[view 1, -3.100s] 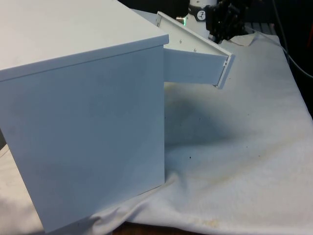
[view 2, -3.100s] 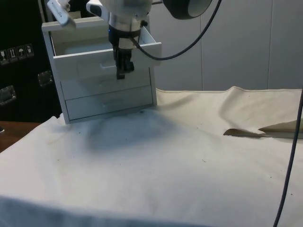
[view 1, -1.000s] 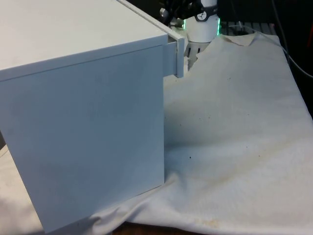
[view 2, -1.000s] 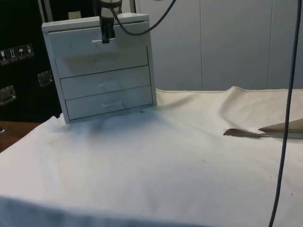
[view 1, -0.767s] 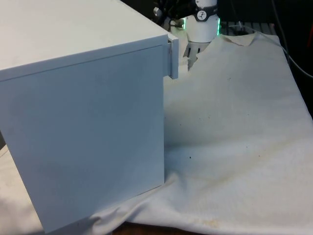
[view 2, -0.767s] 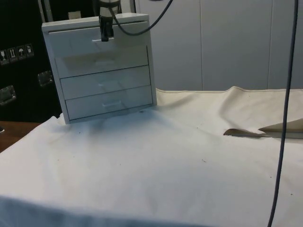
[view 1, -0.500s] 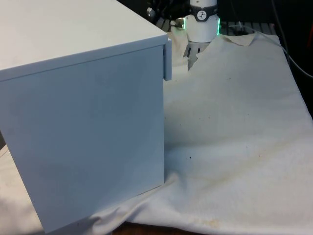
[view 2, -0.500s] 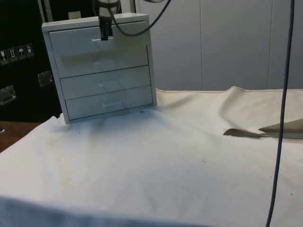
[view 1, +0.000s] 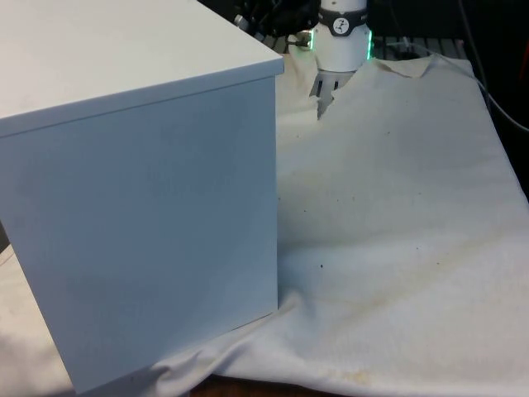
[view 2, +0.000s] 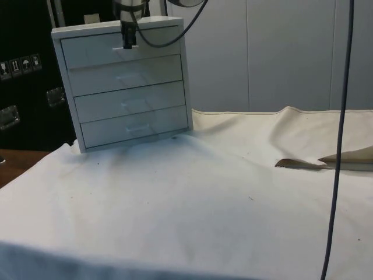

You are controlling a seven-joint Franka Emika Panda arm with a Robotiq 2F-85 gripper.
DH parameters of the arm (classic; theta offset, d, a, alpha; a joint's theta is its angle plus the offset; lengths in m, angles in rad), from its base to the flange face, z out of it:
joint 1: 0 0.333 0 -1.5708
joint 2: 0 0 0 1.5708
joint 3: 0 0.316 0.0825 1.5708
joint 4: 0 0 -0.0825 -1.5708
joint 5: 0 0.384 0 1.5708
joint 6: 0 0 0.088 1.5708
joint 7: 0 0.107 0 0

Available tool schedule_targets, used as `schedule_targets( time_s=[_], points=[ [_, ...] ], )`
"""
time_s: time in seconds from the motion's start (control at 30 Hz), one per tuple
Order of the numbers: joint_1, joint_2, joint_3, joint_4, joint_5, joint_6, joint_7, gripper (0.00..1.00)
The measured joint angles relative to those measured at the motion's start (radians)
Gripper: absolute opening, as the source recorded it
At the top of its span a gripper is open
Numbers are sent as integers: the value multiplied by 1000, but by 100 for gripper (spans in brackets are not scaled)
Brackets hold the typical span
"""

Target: Open the drawer, then close it.

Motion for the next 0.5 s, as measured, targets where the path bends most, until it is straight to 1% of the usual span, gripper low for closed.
schedule_targets(
  time_s=[0.1,0.17,0.2,0.27,0.3,0.37,0.43,0.5],
  points=[
    [0,2,-3,1,0,4,6,0],
    [2,0,-2,1,0,3,9,0],
    [5,-8,1,-2,0,-1,10,0],
    [5,-8,1,-2,0,-1,10,0],
    [9,-23,8,-5,0,-16,11,0],
    [13,-43,18,-9,0,-39,11,0],
    [15,-53,23,-11,0,-51,11,0],
    [18,-83,39,-23,0,-80,11,0]
  ],
)
